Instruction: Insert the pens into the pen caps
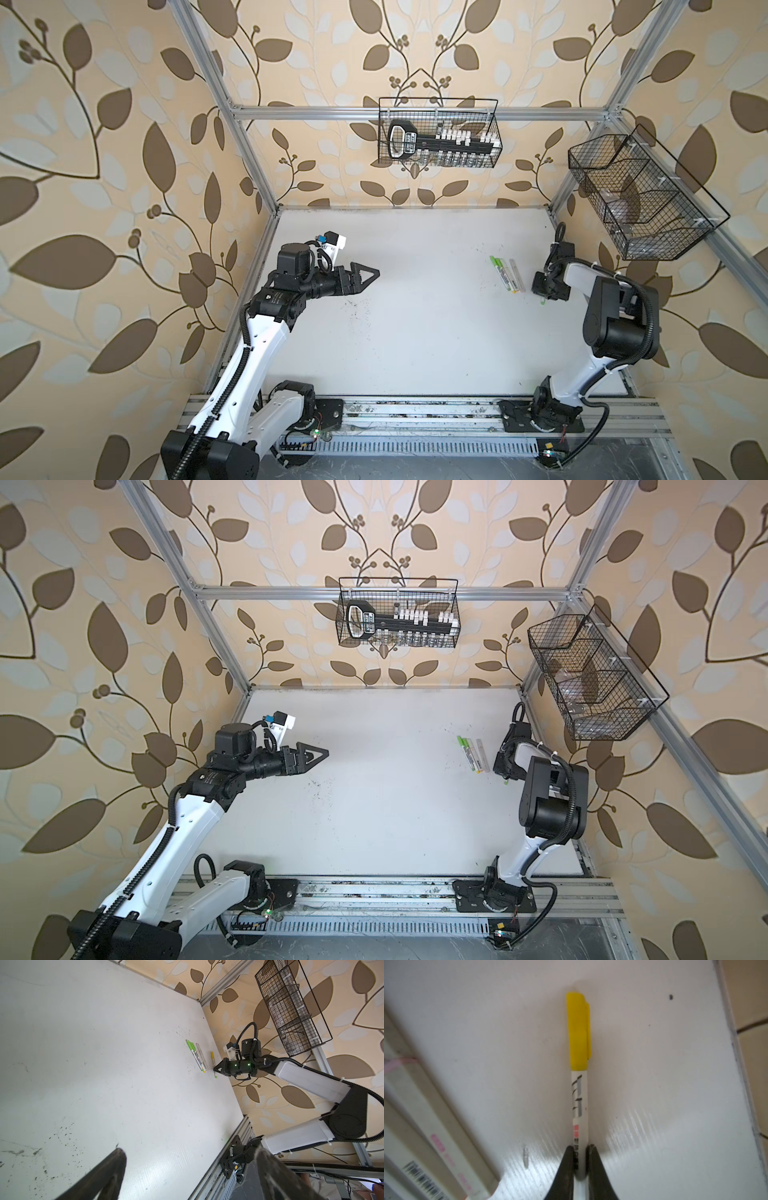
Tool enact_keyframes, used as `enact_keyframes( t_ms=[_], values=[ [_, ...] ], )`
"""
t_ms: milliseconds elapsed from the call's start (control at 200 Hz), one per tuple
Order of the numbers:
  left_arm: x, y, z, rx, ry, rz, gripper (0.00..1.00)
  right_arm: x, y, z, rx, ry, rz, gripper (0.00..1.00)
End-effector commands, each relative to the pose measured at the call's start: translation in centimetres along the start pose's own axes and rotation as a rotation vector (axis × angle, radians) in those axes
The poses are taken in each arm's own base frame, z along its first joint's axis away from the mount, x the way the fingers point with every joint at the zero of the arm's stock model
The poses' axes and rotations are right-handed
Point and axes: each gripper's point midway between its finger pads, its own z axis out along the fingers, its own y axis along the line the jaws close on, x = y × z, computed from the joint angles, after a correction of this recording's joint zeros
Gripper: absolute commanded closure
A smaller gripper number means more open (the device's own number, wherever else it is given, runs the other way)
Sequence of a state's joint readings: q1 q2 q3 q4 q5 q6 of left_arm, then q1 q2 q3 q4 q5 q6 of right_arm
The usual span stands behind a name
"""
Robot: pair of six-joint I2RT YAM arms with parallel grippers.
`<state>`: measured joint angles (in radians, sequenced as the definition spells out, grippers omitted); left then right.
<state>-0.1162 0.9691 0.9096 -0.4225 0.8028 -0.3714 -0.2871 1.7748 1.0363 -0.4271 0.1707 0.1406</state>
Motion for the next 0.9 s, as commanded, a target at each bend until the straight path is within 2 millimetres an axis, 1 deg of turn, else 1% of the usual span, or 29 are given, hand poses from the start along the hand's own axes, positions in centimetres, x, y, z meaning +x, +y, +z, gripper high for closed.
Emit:
enact_keyframes(
  t_ms=[0, 95, 195, 305, 365, 410, 485, 530, 630, 670, 680, 715, 780, 895],
  values=[
    [-0.2, -0.6, -0.4, 0.022, -0.023, 0.027, 0.01, 0.8, 0.5, 0.1, 0.021, 0.051, -0.062, 0.89],
    [-0.2, -0.6, -0.5, 0.022, -0.025, 0.029, 0.01, -0.5, 1.5, -0.9, 0.013, 0.007, -0.094, 0.90],
    [-0.2, -0.6, -0.5, 0.022, -0.025, 0.030, 0.01, -1.7, 3.5, -2.4, -0.013, -0.049, -0.151, 0.91],
    [-0.2, -0.7, -0.5, 0.022, -0.025, 0.030, 0.01, -2.4, 6.7, -4.2, -0.068, -0.112, -0.250, 0.92],
    [-0.2, -0.7, -0.6, 0.021, -0.026, 0.031, 0.01, -2.4, 8.6, -5.0, -0.106, -0.137, -0.299, 0.91],
    [-0.2, -0.7, -0.6, 0.022, -0.027, 0.033, 0.01, -2.2, 10.0, -5.2, -0.139, -0.135, -0.330, 0.91],
    [-0.3, -0.8, -0.7, 0.022, -0.031, 0.038, 0.01, -1.8, 12.0, -5.3, -0.172, -0.117, -0.383, 0.91],
    [-0.2, -0.8, -0.7, 0.022, -0.030, 0.039, 0.01, -1.8, 12.8, -5.2, -0.167, -0.111, -0.411, 0.91],
    [-0.2, -0.8, -0.7, 0.022, -0.029, 0.039, 0.01, -1.7, 14.4, -4.9, -0.144, -0.094, -0.470, 0.91],
    [-0.2, -0.8, -0.7, 0.021, -0.029, 0.039, 0.01, -1.0, 14.8, -4.4, -0.130, -0.071, -0.493, 0.91],
    [-0.1, -0.7, -0.7, 0.020, -0.028, 0.037, 0.01, -1.6, 15.1, -4.7, -0.133, -0.086, -0.493, 0.91],
    [-0.2, -0.7, -0.6, 0.019, -0.028, 0.037, 0.01, -1.7, 15.6, -4.7, -0.132, -0.085, -0.507, 0.91],
    [-0.1, -0.6, -0.5, 0.017, -0.023, 0.032, 0.01, -1.4, 16.3, -4.5, -0.127, -0.078, -0.529, 0.90],
    [0.0, -0.3, -0.3, 0.017, -0.010, 0.020, 0.01, -0.7, 16.5, -3.8, -0.116, -0.051, -0.555, 0.88]
  ],
)
